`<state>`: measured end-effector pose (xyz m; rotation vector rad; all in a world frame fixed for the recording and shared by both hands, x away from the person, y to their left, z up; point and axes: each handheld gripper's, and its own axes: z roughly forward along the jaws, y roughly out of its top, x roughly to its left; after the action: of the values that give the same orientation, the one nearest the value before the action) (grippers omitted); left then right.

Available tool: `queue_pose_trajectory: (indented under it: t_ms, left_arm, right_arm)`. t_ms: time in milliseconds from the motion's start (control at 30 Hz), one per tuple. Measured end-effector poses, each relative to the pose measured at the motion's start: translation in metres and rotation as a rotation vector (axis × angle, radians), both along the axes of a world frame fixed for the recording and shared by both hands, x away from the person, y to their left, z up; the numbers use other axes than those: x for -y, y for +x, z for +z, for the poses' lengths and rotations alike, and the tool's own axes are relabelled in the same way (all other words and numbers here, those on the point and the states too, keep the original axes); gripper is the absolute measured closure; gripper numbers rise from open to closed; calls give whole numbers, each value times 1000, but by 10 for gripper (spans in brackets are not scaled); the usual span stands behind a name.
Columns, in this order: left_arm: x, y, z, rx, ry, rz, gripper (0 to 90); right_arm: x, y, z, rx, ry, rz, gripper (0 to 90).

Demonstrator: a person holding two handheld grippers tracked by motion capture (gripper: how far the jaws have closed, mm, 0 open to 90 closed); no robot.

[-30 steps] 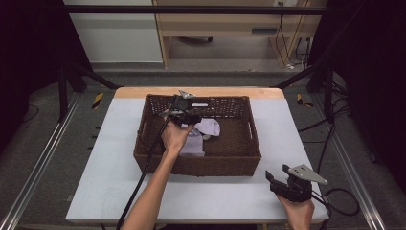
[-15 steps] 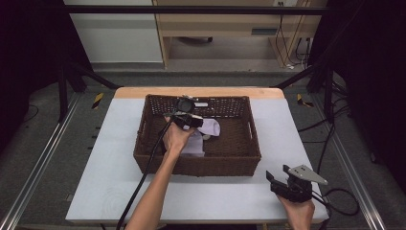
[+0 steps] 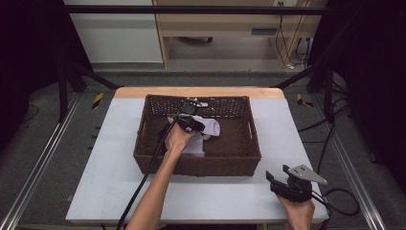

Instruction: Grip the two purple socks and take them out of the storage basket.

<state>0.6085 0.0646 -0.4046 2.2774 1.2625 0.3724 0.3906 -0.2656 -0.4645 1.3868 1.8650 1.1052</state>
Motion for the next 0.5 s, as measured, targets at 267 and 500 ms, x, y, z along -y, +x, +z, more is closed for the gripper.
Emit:
queue_pose_trajectory:
  t_ms: [267, 500]
  left_arm:
    - [0, 3, -6, -82, 22, -16, 682]
    - [0, 1, -3, -80, 30, -26, 853]
  right_arm:
    - [0, 0, 0, 2, -2, 1, 314]
    - [0, 0, 0, 3, -5, 0, 316]
